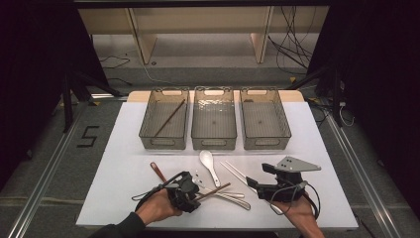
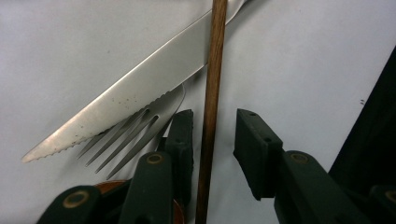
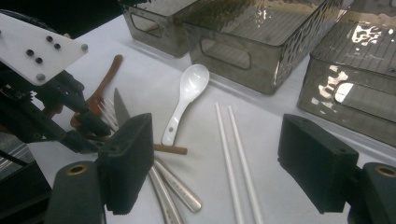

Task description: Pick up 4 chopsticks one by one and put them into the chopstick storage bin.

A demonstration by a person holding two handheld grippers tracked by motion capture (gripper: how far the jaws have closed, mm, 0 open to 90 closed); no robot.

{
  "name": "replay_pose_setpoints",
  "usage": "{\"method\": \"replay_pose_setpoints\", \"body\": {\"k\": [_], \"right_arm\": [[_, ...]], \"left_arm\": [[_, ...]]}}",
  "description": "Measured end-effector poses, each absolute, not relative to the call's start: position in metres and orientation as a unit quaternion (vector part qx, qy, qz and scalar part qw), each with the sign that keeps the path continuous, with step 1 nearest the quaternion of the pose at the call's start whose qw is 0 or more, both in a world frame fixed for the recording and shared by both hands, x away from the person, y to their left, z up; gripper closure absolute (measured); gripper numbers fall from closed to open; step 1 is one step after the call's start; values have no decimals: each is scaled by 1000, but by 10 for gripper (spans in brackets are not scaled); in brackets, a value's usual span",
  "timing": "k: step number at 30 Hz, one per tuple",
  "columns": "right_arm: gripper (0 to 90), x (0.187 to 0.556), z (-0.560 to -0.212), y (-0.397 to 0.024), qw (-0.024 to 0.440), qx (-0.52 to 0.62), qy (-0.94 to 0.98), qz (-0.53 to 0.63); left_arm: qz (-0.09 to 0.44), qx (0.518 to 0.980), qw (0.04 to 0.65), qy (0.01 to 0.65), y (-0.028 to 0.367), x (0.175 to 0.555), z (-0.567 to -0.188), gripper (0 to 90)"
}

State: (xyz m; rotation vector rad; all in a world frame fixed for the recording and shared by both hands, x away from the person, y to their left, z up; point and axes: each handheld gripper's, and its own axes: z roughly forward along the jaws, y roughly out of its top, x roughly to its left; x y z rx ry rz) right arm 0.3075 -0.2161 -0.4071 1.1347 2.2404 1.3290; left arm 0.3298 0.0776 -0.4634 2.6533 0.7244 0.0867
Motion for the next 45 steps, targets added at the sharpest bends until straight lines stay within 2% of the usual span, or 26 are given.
{"method": "replay_pose_setpoints", "body": {"k": [10,16,45], "right_arm": [[277,308,-407,-217,149,394,780,463],[277,307,-407,-216,150,394,780,462],[277,308,-407,-217,147,398,780,460]], "left_arm": [[36,949,189,251,77,330,-464,742],[33,950,192,245,78,330,-464,826],[5,930,273,248,81,330,-433,843]]}}
